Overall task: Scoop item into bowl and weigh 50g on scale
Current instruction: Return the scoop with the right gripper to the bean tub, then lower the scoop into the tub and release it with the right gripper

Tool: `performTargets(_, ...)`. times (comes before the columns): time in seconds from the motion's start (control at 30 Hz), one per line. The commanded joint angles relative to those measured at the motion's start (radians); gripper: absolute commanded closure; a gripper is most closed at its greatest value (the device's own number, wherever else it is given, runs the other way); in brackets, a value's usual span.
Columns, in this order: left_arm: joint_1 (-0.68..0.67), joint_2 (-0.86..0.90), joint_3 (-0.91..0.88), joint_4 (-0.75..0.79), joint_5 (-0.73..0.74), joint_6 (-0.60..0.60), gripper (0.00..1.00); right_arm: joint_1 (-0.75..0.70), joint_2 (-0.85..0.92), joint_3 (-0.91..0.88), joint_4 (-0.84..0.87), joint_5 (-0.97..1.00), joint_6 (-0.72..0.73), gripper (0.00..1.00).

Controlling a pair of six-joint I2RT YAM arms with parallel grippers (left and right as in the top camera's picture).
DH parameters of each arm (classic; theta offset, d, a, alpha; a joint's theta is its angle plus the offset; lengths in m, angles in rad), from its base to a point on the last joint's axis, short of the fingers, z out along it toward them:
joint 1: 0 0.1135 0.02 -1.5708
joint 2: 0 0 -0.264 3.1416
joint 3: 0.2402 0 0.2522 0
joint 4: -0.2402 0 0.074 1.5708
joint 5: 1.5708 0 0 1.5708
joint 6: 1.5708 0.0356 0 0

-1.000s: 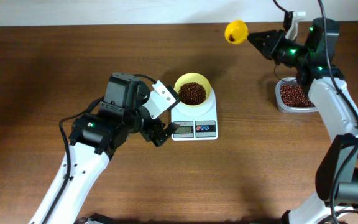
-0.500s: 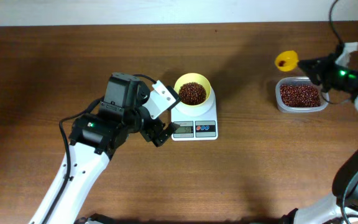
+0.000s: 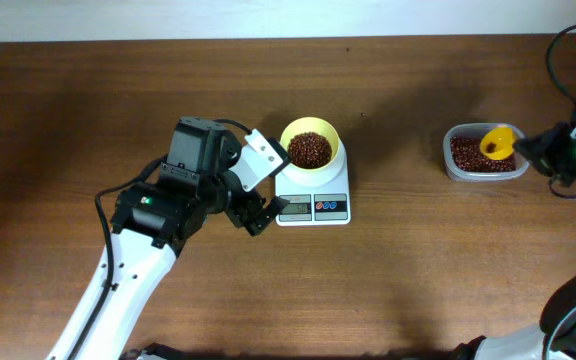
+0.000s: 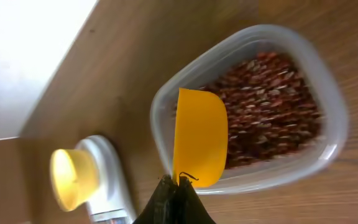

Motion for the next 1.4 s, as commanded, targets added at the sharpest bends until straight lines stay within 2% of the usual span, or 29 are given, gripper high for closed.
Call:
performTargets(0.0, 0.006, -0.004, -0.006, 0.002, 0.0, -0.012, 0.01, 0.044, -0.08, 0.009, 0.017, 0.183, -0.076, 0.96)
performTargets(0.2, 0.006, -0.004, -0.006, 0.002, 0.0, -0.012, 0.01, 0.201, -0.106, 0.009, 0.046, 0.483, -0.153, 0.96)
performTargets(0.43, 0.006, -0.004, -0.006, 0.002, 0.0, -0.012, 0.01, 0.315, -0.106, 0.009, 0.063, 0.768, -0.251, 0.96)
performTargets(0.8, 0.006, -0.004, -0.006, 0.002, 0.0, -0.012, 0.01, 0.335, -0.106, 0.009, 0.072, 0.785, -0.216, 0.96)
performTargets(0.9, 0.006, -0.004, -0.006, 0.002, 0.0, -0.012, 0.01, 0.334, -0.106, 0.009, 0.071, 0.76, -0.016, 0.96)
performTargets(1.03, 0.006, -0.004, -0.006, 0.002, 0.0, -0.012, 0.01, 0.334, -0.106, 0.009, 0.068, 0.585, 0.249, 0.96)
performTargets(1.13, 0.006, -0.004, -0.006, 0.002, 0.0, -0.012, 0.01, 0.334, -0.13, 0.009, 0.018, 0.56, 0.375, 0.96)
performTargets(1.37, 0.006, -0.004, -0.006, 0.002, 0.0, -0.012, 0.01, 0.332, -0.246, 0.008, -0.019, 0.643, 0.539, 0.96)
